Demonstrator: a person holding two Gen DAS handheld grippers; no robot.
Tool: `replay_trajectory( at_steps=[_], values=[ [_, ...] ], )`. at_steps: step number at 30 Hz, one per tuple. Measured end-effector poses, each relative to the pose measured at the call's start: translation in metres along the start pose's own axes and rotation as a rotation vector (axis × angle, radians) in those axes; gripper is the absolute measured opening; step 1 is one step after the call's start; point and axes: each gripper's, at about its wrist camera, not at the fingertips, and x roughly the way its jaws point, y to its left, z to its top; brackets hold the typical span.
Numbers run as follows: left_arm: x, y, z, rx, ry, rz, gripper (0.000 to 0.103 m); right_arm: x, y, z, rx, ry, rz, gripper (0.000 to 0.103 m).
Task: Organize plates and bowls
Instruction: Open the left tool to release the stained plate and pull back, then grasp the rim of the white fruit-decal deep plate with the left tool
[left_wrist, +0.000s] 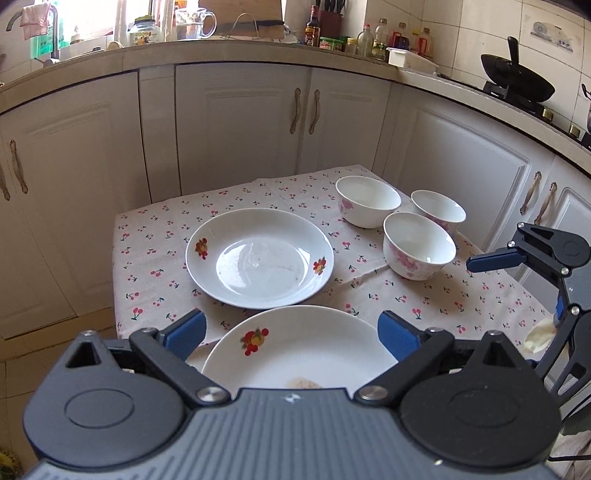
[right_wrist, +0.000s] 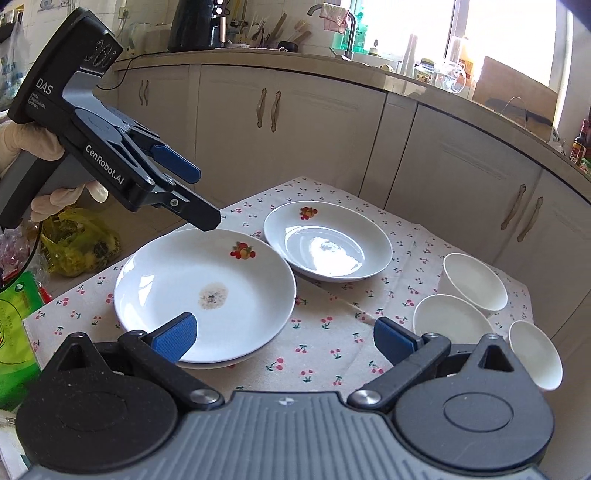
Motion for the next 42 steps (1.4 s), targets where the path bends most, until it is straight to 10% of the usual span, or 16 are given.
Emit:
replay_trajectory(
  at_steps=[42],
  values=[
    [0.194, 0.09, 0.075, -0.013, 0.201, -0.001, 0.099, 0.179, -0.075, 0.031, -0.034, 0.246, 0.124, 0.103]
  ],
)
